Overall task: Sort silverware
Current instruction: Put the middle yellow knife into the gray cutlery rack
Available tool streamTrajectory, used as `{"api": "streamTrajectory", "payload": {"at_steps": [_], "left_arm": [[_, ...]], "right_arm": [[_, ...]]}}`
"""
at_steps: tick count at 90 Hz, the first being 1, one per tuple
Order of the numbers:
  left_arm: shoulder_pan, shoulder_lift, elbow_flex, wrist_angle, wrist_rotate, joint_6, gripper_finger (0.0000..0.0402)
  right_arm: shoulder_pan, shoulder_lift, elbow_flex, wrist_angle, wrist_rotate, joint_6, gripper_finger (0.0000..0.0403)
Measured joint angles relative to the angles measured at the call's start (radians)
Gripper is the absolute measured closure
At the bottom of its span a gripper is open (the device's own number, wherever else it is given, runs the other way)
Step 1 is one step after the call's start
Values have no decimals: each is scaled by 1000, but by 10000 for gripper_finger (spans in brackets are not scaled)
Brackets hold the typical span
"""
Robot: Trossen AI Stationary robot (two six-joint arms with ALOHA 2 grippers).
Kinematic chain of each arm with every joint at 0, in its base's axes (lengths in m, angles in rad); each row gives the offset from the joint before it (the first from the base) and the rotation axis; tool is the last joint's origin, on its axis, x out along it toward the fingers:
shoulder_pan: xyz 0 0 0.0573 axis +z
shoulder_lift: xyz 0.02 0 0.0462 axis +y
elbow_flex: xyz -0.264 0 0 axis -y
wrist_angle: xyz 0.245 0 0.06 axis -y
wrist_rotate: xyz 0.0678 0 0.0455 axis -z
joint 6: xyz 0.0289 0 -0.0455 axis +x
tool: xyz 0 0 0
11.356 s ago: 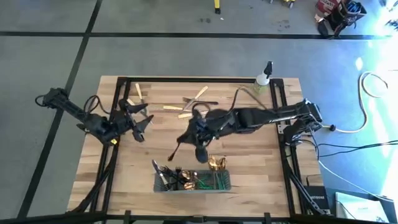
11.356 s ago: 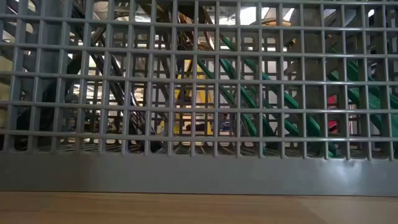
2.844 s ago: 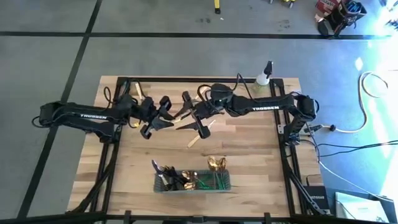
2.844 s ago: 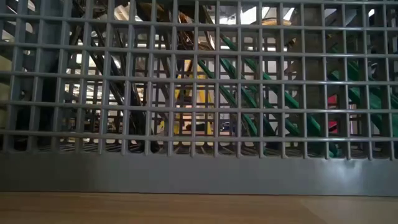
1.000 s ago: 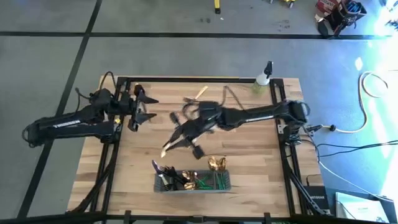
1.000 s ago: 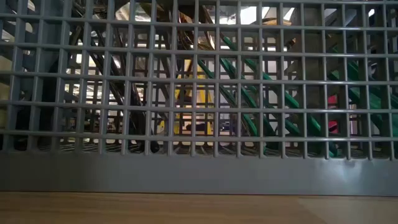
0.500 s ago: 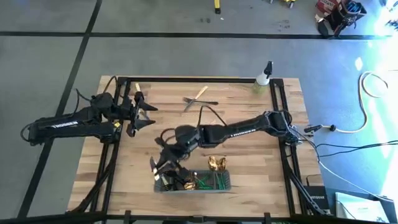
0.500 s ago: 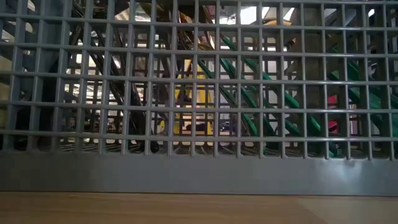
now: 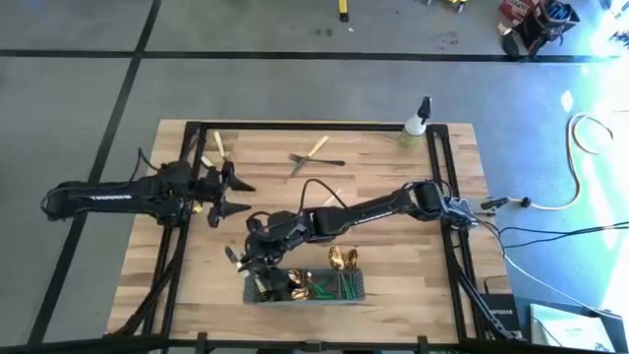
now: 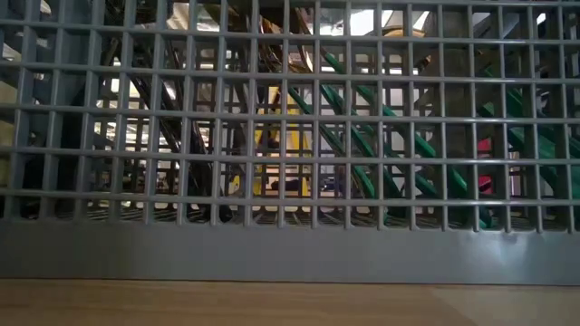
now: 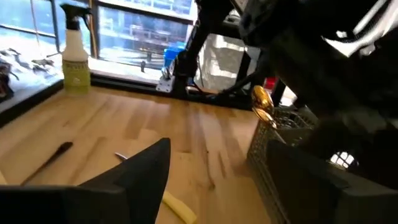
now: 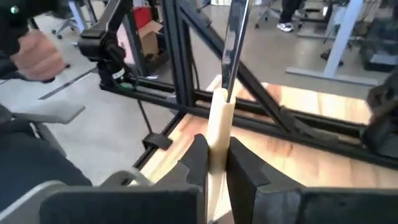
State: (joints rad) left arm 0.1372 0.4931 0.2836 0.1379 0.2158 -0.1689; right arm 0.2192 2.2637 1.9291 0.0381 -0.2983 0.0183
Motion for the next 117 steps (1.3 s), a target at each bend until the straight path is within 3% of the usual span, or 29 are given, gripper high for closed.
{"api": "streamTrajectory", "payload": {"at_steps": [35,71,106,117], "left_arm": [[-59,-3,-5,15,-73,20,151],[-59,-3,-5,16,-72,15,151],[-59,-3,-5,10,-73,15,151],[-60,-3,-5,-6,-186,-33,151]], "right_arm": [[3,-4,1,-92,-37,9,378],[3,-4,1,-92,-87,12,322],[4,-4,10,-102,-88,11,318],[5,-4,41,-110,-89,11,317]]}}
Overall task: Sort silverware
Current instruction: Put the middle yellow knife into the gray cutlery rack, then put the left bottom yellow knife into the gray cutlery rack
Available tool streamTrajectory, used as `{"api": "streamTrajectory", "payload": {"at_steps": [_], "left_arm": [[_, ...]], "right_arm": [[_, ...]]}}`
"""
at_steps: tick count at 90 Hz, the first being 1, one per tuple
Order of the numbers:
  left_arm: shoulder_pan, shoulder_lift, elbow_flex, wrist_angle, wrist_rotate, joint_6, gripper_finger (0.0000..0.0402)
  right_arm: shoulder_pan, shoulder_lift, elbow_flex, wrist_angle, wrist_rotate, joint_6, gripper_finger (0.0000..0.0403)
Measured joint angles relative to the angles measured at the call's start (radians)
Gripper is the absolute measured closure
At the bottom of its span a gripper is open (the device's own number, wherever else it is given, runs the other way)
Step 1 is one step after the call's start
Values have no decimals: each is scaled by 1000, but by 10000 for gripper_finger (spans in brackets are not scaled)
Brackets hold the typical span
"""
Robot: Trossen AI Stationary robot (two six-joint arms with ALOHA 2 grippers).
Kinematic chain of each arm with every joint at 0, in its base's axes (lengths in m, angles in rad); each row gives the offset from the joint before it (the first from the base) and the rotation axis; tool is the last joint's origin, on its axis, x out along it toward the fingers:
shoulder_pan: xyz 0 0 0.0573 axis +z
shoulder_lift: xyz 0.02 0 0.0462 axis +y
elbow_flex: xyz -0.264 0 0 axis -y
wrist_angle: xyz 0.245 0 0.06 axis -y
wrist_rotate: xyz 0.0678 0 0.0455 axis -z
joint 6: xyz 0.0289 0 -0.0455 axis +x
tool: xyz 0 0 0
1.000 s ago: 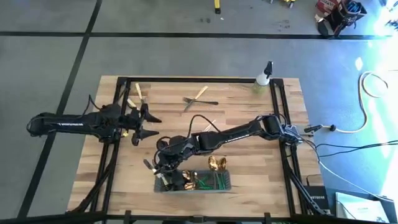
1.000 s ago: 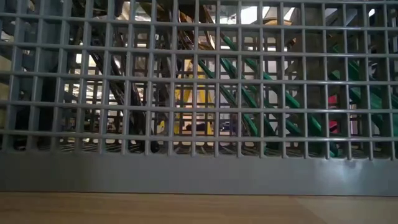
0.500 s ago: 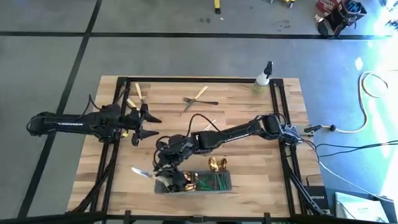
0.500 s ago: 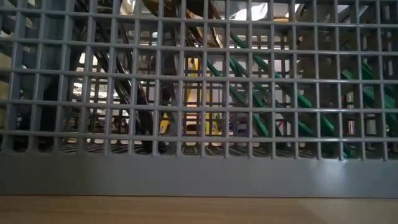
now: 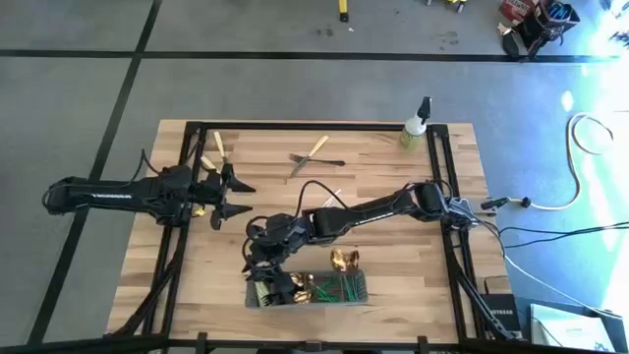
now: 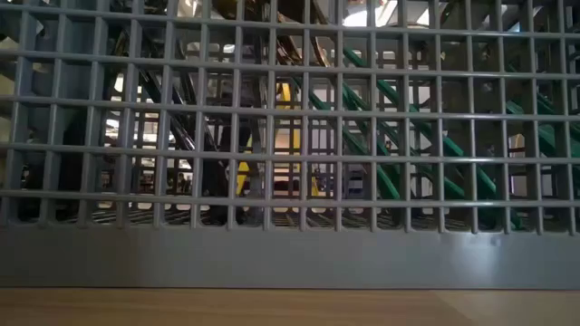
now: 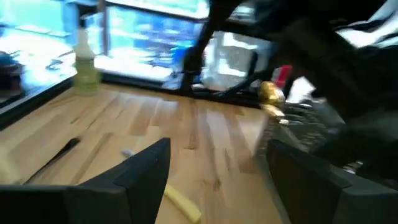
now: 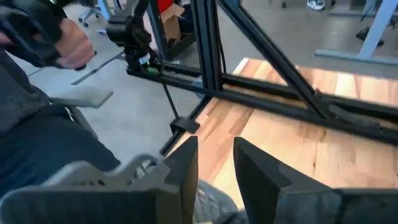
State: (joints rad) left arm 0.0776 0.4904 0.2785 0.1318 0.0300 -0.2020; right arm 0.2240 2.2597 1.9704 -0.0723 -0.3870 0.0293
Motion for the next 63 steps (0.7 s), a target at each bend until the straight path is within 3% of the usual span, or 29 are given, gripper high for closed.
{"api": "streamTrajectory", "payload": {"at_steps": [8,27,33,49,63], "left_arm": [[4,0,8,-5,-133,-63,151],[54,29,96,-228,-321,44,151],[86,58,110,-248,-311,52,151],[199,211,150,-247,-155,75,151],[318,362,201,-276,-131,175,151]], "right_arm": [[0,-12,30,-66,3,-9,317],[0,-71,66,-218,44,-63,317],[0,-94,67,-243,45,-63,317],[6,-142,68,-387,94,-80,317],[12,-152,68,-533,170,-116,317]]}}
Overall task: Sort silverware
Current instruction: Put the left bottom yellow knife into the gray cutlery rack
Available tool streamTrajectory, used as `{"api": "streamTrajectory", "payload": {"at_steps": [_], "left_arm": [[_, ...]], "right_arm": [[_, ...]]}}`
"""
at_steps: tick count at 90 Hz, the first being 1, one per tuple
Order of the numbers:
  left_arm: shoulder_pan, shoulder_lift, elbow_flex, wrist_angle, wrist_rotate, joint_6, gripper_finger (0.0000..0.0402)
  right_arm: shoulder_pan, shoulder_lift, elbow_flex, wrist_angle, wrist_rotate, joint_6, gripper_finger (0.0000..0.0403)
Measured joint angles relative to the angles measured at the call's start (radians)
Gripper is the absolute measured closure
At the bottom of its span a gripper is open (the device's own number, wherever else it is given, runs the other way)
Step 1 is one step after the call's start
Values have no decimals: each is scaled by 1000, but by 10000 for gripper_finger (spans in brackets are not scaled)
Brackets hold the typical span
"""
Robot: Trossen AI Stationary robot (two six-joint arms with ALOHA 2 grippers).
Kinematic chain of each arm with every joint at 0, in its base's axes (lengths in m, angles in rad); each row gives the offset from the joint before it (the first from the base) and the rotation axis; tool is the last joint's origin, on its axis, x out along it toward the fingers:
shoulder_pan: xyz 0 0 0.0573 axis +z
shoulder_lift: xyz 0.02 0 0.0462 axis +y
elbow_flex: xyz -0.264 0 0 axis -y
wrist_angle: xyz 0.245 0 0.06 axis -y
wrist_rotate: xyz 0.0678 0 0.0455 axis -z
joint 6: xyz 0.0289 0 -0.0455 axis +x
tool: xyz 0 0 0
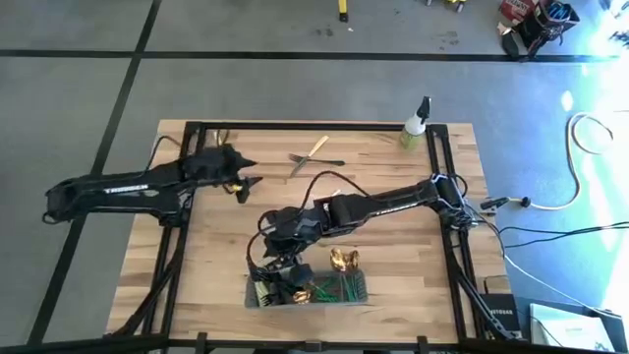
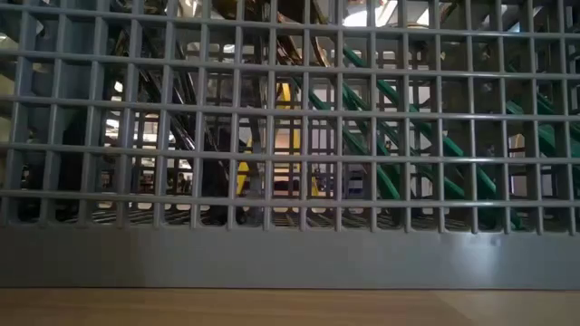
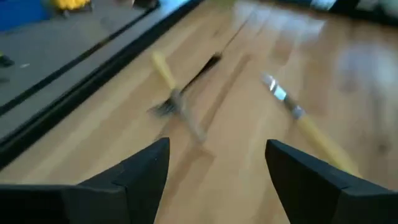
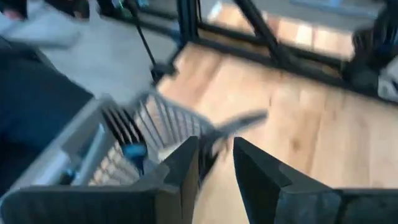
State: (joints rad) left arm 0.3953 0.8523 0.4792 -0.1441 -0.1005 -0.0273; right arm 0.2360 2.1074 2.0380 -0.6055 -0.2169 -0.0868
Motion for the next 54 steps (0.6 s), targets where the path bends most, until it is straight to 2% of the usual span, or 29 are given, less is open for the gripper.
{"api": "streamTrajectory", "payload": {"at_steps": [6,18,33,44,54], "left_arm": [[70,63,86,-62,37,49,151],[173,212,285,-331,99,155,151],[233,371,461,-507,42,343,151],[275,495,592,-724,18,442,151],[288,590,676,-887,-112,518,151]], "right_arm": [[0,-2,0,-45,-3,-6,317],[0,-3,0,-165,-13,-23,317],[9,-9,0,-352,-15,-21,317],[33,-26,0,-512,-14,-23,317],[63,-72,0,-601,1,-24,317]]}}
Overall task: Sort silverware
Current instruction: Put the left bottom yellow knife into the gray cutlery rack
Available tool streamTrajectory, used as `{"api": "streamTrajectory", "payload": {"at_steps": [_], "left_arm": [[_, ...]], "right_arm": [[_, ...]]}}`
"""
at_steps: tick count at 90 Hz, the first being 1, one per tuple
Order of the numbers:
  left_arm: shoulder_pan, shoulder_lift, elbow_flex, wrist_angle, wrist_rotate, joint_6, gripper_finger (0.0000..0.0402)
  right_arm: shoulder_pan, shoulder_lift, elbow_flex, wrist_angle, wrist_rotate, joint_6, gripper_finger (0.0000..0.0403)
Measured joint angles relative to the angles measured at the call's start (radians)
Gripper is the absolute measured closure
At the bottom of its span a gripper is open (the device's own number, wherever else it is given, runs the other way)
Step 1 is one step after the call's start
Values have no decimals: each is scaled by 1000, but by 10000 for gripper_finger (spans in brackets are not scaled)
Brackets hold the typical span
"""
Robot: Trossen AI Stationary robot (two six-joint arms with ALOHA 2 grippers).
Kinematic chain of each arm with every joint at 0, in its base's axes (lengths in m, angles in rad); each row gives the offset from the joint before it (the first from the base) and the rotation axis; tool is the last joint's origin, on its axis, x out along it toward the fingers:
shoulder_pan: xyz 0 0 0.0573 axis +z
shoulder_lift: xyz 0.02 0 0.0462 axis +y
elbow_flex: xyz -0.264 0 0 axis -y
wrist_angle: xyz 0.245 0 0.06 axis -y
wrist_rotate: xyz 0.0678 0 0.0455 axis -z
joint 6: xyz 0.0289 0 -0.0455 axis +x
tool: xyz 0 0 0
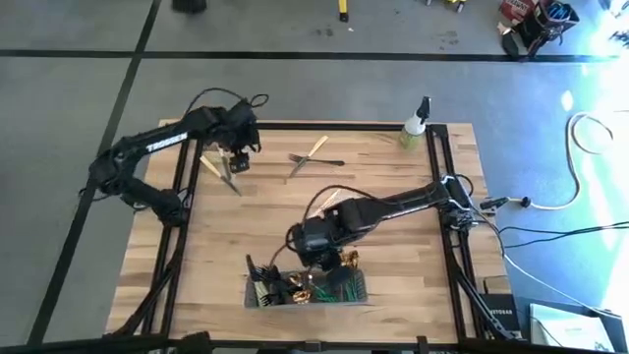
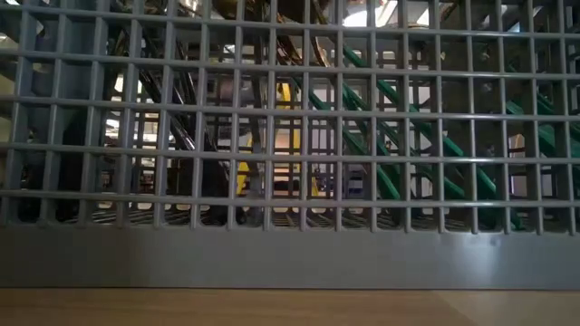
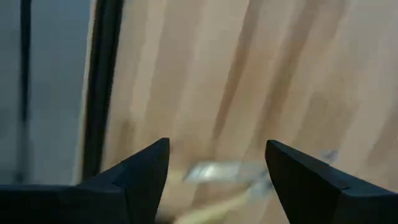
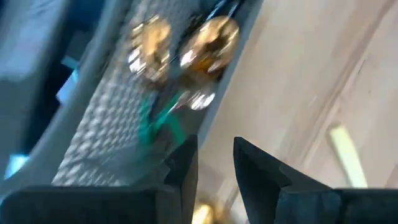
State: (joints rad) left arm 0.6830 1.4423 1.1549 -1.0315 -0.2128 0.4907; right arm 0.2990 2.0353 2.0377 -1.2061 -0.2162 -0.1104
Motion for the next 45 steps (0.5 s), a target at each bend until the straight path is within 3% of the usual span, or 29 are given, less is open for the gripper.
{"api": "streamTrajectory", "payload": {"at_steps": [9,17,32,45], "left_arm": [[0,59,20,-75,-128,89,151],[11,100,20,-156,-160,181,151],[34,202,17,-277,-235,230,151],[35,291,5,-269,-274,258,151]], "right_arm": [[34,-55,0,-49,92,-9,317],[54,-103,0,-72,146,-9,317],[80,-159,-30,-97,115,29,317],[108,-183,-80,-133,123,51,317]]}}
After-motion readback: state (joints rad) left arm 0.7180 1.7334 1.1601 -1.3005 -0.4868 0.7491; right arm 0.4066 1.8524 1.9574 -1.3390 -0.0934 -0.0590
